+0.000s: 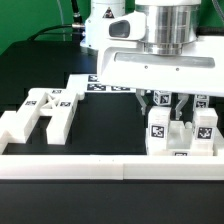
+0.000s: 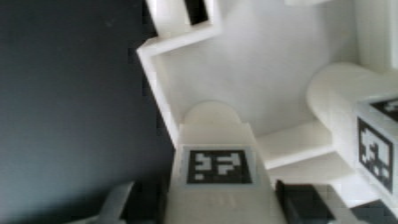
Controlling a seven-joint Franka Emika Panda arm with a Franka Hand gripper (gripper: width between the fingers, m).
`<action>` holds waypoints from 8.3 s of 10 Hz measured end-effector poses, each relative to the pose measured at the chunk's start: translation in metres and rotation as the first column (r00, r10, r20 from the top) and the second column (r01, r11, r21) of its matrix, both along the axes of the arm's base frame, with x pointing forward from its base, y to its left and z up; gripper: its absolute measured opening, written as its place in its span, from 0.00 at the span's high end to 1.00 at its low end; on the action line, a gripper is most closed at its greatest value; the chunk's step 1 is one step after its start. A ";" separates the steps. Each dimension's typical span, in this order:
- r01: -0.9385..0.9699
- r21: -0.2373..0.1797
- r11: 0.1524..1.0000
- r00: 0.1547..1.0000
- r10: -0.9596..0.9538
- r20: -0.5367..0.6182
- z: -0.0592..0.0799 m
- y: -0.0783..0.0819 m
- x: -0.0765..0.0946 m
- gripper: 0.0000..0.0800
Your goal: Assemble chair
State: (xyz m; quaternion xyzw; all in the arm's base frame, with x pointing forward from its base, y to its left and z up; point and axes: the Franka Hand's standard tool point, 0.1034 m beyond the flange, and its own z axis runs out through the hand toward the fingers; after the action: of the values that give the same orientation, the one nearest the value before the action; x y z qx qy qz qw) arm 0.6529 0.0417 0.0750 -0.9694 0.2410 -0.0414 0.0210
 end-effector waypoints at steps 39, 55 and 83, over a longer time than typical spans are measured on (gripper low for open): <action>-0.589 -0.099 0.802 0.808 0.588 -0.045 0.001 -0.002 0.007 0.63; 0.059 -0.060 0.996 0.998 -0.061 -0.032 0.001 -0.010 0.001 0.33; -0.037 -0.086 0.996 0.998 0.040 0.037 -0.050 0.008 -0.056 0.19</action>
Offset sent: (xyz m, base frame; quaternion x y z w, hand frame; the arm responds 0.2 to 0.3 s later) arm -0.0054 0.0052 -0.0023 -0.0144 -0.0094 0.2517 0.9676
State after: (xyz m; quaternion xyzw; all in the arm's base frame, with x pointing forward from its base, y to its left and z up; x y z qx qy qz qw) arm 0.5969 0.0501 0.0254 -0.9729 0.2197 -0.0699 -0.0147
